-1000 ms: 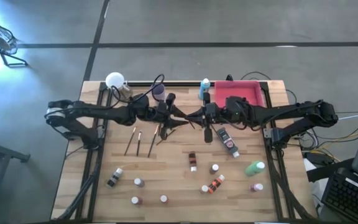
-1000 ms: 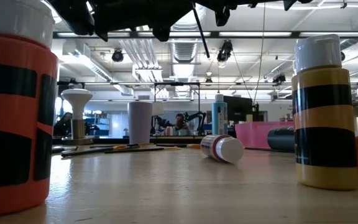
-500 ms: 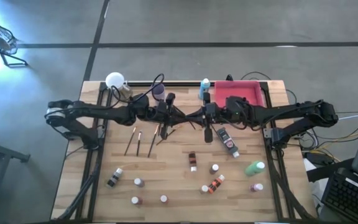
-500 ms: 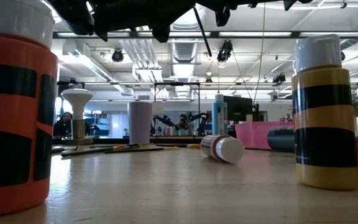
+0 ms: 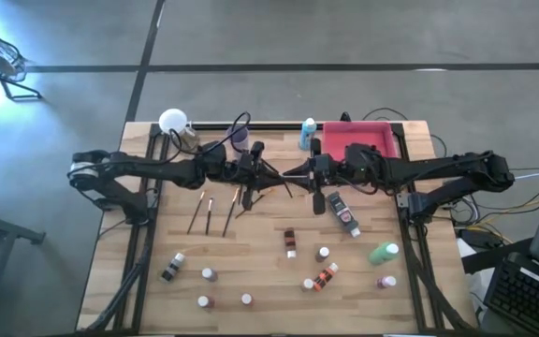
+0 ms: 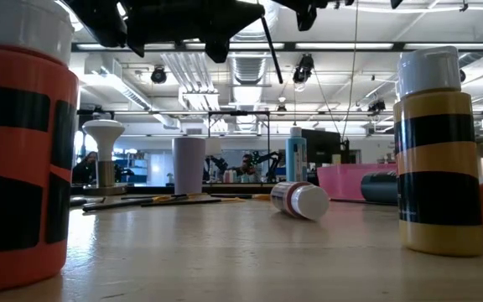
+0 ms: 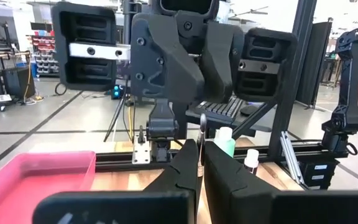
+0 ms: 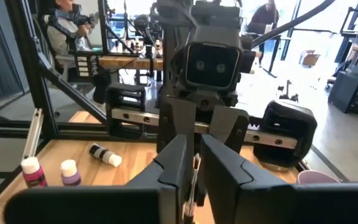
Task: Pick & Place Paint Supplies
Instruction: Put the silver black paint brush into the purple cup
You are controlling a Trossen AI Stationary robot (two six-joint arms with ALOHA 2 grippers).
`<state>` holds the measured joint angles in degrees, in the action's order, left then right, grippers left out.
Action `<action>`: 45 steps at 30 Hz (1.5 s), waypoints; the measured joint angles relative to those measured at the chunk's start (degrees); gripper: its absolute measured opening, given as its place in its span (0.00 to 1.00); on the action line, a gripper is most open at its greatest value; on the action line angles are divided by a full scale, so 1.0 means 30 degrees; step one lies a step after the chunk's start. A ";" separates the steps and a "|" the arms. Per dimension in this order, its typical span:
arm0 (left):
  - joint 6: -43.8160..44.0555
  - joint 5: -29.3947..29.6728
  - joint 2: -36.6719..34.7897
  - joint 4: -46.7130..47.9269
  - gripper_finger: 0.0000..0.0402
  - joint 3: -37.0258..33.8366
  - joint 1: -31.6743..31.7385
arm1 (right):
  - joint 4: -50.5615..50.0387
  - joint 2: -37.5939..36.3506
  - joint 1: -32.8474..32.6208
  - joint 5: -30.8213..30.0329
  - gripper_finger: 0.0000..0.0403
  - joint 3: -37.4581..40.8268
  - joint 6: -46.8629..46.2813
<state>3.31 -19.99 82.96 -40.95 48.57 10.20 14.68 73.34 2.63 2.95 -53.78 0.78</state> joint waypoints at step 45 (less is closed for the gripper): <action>-0.3570 0.8000 -0.3489 0.8437 0.03 -0.0028 0.8610 | -0.9643 -0.9894 0.0002 -1.3097 0.38 0.7106 -0.5921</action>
<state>-7.40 4.01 72.49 -15.64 48.48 36.03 -14.25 43.66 2.64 -36.34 -32.46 -16.99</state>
